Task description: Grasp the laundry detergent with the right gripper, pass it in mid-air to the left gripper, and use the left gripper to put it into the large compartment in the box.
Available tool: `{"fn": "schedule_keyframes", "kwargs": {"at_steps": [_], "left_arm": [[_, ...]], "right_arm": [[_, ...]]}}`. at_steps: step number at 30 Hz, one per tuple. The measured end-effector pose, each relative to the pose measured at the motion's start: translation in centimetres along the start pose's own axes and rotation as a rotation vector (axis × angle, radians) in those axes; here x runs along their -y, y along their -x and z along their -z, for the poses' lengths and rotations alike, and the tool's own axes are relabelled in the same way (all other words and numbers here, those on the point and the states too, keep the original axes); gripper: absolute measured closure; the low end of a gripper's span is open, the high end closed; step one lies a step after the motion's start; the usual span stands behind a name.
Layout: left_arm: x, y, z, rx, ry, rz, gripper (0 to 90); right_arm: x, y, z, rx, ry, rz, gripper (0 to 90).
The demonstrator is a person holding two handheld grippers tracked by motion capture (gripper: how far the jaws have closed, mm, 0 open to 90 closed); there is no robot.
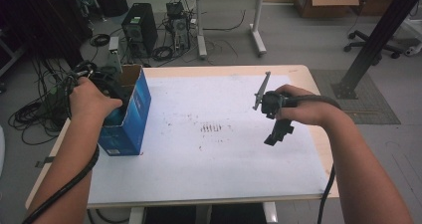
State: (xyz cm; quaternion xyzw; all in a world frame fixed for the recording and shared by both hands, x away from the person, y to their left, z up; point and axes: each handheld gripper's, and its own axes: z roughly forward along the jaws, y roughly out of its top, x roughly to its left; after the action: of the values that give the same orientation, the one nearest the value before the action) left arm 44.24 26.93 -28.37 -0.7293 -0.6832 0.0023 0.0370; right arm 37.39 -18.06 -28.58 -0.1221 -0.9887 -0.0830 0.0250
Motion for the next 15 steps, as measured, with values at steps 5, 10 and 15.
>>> {"fn": "schedule_keyframes", "kwargs": {"at_steps": [5,10,15], "left_arm": [[0.1,0.1,0.2,-0.004,0.003,-0.005,28.6],[0.3,0.0,0.5,-0.003,0.003,-0.006,26.7],[0.6,0.1,1.3,-0.011,0.011,-0.012,21.5]], "right_arm": [[0.1,0.1,-0.1,-0.001,0.004,0.009,5.6],[0.2,0.1,-0.2,-0.002,0.010,0.010,5.6],[0.2,0.1,-0.1,-0.001,0.012,0.012,5.6]]}}
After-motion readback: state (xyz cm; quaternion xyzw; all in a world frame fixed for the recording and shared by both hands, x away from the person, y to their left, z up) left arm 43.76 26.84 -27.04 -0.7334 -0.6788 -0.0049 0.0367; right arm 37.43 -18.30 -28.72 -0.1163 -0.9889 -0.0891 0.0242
